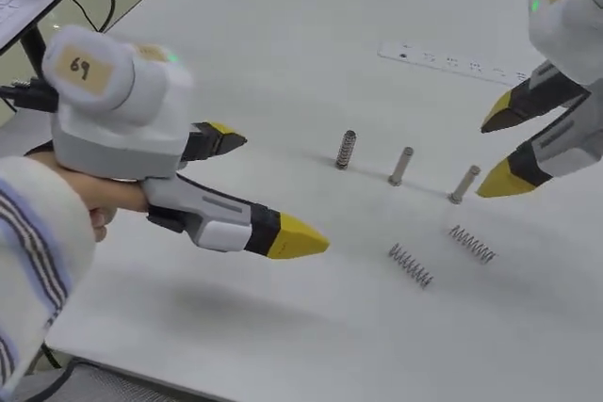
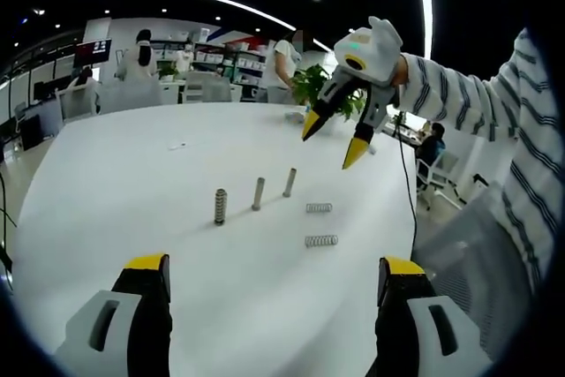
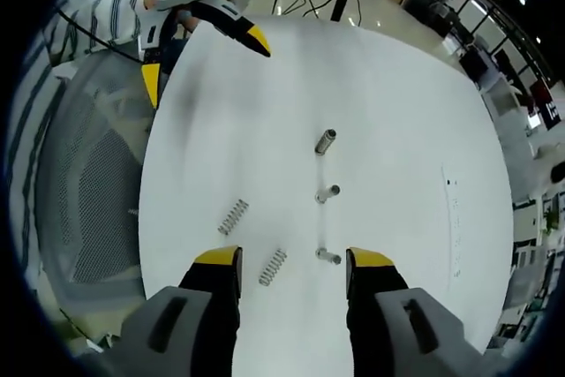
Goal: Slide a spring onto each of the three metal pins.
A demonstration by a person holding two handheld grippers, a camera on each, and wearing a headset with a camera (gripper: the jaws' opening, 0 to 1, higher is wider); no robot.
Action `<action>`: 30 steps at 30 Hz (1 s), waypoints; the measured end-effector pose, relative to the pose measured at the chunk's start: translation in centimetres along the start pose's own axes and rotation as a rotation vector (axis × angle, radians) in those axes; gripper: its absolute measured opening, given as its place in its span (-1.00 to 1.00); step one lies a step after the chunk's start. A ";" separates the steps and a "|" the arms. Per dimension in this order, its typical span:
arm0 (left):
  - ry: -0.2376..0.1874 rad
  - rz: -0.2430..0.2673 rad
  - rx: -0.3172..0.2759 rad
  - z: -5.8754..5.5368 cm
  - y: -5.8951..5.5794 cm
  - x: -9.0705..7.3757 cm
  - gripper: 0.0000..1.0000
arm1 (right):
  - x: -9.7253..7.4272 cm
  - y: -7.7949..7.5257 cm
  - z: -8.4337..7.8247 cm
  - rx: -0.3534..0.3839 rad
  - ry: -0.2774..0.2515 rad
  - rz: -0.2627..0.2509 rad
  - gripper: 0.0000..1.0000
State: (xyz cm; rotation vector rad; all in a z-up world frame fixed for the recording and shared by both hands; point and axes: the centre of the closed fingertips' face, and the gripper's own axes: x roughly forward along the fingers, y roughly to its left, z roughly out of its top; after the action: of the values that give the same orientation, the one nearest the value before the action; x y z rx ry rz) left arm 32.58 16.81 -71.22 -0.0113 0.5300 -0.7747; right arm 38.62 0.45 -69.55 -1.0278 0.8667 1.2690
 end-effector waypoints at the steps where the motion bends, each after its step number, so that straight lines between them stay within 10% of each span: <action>1: 0.006 -0.001 0.001 -0.1 0.0 0.0 0.92 | -0.1 0.1 -0.1 0.009 -0.006 -0.006 -0.07; 30: 0.080 -0.014 0.003 -2.2 0.2 -0.3 0.93 | -0.1 2.5 -3.3 0.355 -0.271 -0.102 0.44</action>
State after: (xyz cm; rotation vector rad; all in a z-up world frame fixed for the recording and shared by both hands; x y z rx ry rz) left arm 31.49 17.57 -73.04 0.0190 0.6048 -0.7925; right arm 36.27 -2.73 -70.85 -0.5950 0.7837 1.0883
